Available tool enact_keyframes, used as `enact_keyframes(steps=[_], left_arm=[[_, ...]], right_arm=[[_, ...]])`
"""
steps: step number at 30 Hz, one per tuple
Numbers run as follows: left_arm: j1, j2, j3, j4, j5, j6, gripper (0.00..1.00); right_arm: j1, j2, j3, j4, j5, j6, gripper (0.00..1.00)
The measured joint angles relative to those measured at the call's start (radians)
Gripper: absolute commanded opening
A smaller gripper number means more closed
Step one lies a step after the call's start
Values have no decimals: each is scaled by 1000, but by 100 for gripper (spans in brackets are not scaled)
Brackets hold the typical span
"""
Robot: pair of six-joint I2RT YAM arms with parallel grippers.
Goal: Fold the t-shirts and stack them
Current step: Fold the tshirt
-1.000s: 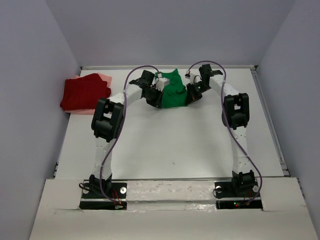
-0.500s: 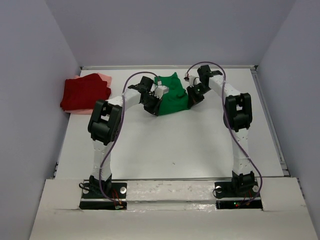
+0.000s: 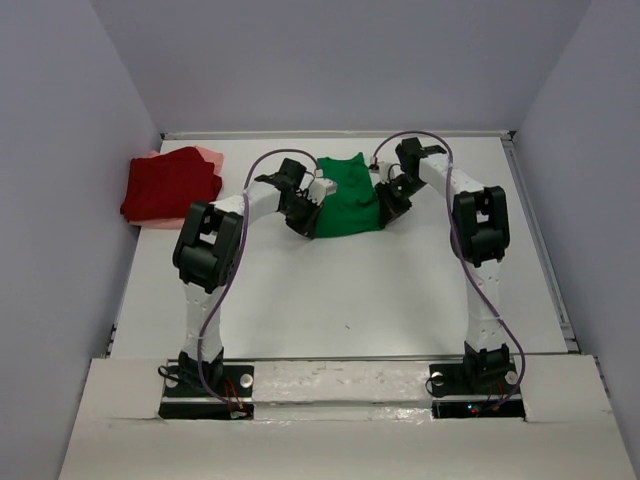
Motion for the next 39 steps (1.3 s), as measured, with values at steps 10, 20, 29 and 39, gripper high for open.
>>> enact_keyframes(steps=[10,20,29,39], left_arm=[[-4,-32,-48,-53,64,29,0],[-8,-107,-86,-158,180,93,5],[6,-121,-90,-297,214,173,39],[8,-121,-35,-417,237,247,50]], right_arm=[[2,-122,-189,-16,-18,-31,0],[2,-198,-266,-55,-38,-56,23],[-16,-203,-266,-116,-2,-93,67],[-16,-206,-185,-178,5,-113,64]])
